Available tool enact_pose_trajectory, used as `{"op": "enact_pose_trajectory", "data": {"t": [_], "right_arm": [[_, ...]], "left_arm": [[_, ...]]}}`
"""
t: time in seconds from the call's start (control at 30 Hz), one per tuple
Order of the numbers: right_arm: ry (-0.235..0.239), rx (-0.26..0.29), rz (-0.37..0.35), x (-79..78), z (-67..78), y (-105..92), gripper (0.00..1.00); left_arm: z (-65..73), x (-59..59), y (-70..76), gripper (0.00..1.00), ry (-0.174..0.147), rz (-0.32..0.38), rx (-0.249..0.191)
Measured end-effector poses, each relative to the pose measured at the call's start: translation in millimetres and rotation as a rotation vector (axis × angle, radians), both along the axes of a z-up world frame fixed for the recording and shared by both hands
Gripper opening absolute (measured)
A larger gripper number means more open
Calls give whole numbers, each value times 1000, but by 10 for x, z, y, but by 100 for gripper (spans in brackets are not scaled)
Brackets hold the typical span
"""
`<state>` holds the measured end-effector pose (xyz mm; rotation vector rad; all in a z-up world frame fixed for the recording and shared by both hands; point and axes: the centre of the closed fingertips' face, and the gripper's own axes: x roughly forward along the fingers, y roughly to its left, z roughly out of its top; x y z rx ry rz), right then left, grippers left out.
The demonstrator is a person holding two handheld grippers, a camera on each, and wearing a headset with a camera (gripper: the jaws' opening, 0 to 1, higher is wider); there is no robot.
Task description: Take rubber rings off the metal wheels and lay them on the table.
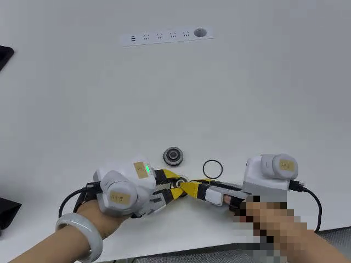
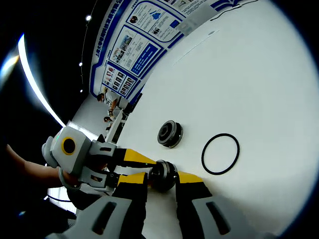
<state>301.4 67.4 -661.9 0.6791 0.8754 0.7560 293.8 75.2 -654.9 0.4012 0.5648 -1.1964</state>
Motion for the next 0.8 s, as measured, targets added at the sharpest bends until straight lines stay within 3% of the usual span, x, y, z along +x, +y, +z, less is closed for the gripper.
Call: {"op": "enact_pose_trajectory", "data": {"t": [0.13,0.43,0.8], "right_arm": [[41,17,9,-49,16,-1,18],[17,0,8,-39,22,-34,15],[-7,-35,8,-3,11,-80,3]], "left_arm": [[-7,3,8,14,1,0,-2],[-8,7,9,14,1,-1,2],[0,8,0,14,1,-1,4]]}}
